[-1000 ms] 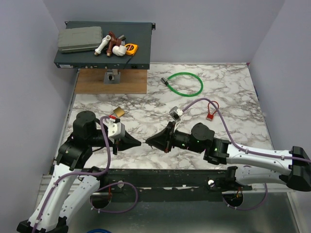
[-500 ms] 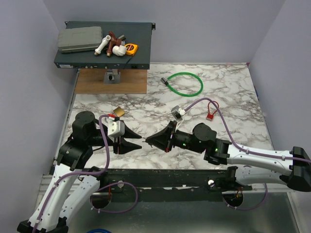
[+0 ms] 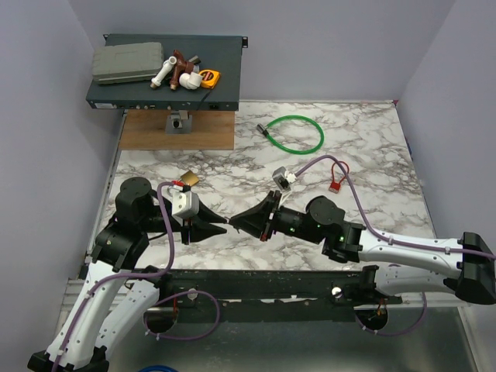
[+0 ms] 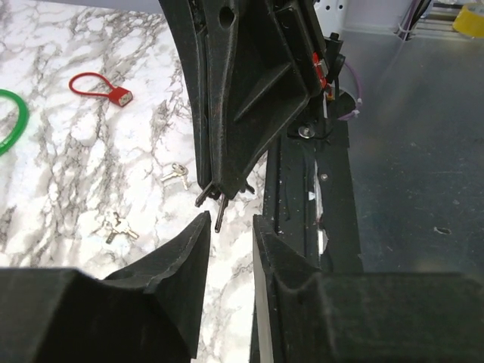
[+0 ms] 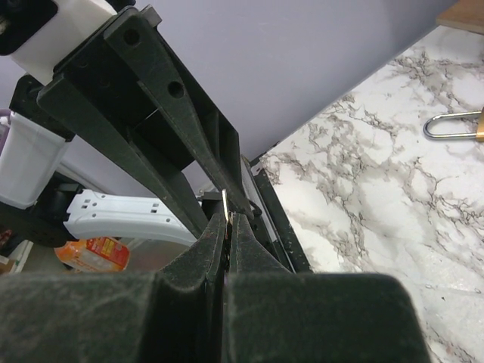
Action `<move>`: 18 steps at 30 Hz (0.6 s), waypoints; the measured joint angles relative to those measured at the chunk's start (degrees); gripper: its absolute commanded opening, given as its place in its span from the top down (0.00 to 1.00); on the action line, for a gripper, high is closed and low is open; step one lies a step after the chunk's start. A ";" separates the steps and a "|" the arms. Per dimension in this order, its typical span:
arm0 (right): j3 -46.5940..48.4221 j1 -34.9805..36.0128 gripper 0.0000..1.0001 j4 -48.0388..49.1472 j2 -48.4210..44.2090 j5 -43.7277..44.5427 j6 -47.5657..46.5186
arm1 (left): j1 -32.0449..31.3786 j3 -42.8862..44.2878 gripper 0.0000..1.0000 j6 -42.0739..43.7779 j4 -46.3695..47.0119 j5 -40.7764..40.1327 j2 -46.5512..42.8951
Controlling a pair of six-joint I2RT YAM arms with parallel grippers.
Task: Unlock with the key
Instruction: Pick up the key from the center of the board.
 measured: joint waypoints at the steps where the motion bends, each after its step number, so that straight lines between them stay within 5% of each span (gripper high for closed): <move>1: 0.04 0.00 0.99 0.17 0.24 -0.02 0.02 | 0.00 -0.02 0.78 -0.22 0.09 0.00 0.00; 7: 0.24 0.00 0.99 1.53 2.03 -0.57 0.20 | 0.00 -0.02 1.00 -0.70 0.83 0.07 0.00; 18: 0.31 0.00 0.99 2.25 2.34 -0.59 0.63 | 0.00 -0.04 1.00 1.20 0.13 0.11 -0.22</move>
